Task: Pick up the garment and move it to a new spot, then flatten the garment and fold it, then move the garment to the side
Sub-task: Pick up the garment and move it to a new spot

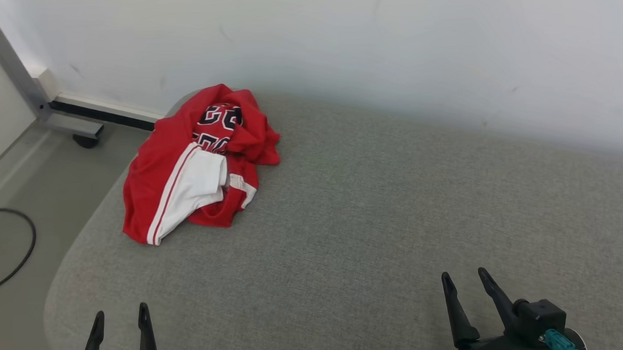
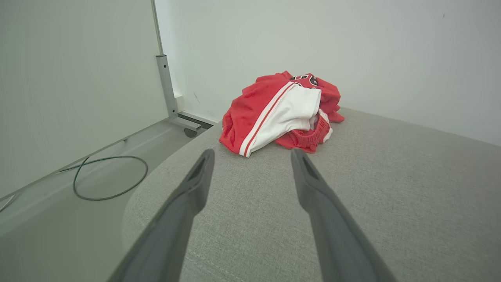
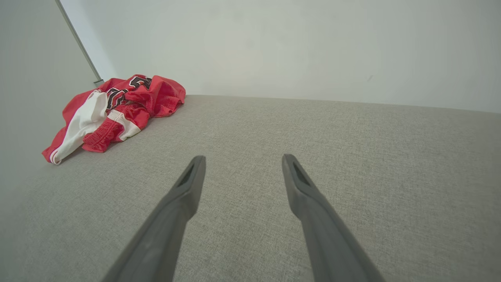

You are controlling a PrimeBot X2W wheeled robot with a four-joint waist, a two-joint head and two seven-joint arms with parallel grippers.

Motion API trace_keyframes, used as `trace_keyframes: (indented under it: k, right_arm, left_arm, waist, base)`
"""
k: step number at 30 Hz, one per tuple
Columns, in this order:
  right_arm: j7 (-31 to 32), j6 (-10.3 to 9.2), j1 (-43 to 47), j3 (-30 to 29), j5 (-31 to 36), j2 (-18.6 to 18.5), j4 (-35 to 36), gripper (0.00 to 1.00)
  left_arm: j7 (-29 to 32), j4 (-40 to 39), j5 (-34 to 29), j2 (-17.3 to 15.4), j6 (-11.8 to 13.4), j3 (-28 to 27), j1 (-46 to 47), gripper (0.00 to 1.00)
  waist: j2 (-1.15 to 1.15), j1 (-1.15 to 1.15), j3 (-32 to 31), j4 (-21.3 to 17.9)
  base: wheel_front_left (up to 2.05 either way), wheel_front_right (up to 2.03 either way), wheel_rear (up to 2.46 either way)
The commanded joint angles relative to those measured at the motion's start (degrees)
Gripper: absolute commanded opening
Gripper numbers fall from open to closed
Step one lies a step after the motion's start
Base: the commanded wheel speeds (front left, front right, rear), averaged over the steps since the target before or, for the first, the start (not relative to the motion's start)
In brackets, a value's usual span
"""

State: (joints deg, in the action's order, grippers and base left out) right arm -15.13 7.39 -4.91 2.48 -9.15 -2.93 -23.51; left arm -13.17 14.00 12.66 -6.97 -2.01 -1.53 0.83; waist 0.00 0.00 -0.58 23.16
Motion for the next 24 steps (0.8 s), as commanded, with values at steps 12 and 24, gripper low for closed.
trace_keyframes:
  k: [12,24]
  right_arm:
    - [-0.04,0.19,-0.07,0.44,-0.43,0.08,-0.35,1.00]
    - [-0.04,0.19,-1.52,0.51,0.95,0.07,0.38,1.00]
  left_arm:
    - [-0.33,-0.09,0.84,-0.88,0.75,-0.43,-0.72,1.00]
    - [-0.87,-0.80,2.47,-1.08,1.74,-1.63,1.46,1.00]
  waist:
    - [0.00,0.00,0.27,2.35]
    - [0.00,0.00,2.12,-1.14]
  base:
    - [0.00,0.00,0.00]
    - [0.00,0.00,0.00]
